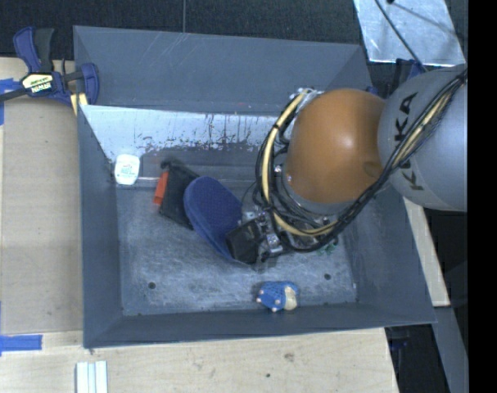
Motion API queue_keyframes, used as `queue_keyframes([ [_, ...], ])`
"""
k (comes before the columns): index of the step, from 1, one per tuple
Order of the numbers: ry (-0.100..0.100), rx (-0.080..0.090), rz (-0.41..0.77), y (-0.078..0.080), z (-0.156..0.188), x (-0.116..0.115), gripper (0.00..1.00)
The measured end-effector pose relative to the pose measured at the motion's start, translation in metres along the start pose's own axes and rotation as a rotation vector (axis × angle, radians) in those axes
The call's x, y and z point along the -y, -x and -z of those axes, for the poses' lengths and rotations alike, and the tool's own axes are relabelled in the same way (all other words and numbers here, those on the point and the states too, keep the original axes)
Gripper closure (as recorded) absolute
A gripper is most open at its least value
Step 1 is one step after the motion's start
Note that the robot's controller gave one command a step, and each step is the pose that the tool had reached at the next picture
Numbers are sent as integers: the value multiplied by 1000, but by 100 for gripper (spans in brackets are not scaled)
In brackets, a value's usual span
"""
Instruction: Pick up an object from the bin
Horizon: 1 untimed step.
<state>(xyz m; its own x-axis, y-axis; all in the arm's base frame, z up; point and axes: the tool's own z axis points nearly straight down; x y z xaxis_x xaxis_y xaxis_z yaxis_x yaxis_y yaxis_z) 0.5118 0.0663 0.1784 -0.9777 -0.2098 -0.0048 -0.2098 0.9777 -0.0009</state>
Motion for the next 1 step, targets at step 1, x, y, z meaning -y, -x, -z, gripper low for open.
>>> queue_keyframes([
  [1,0,-1,-19,4,54,8,100],
])
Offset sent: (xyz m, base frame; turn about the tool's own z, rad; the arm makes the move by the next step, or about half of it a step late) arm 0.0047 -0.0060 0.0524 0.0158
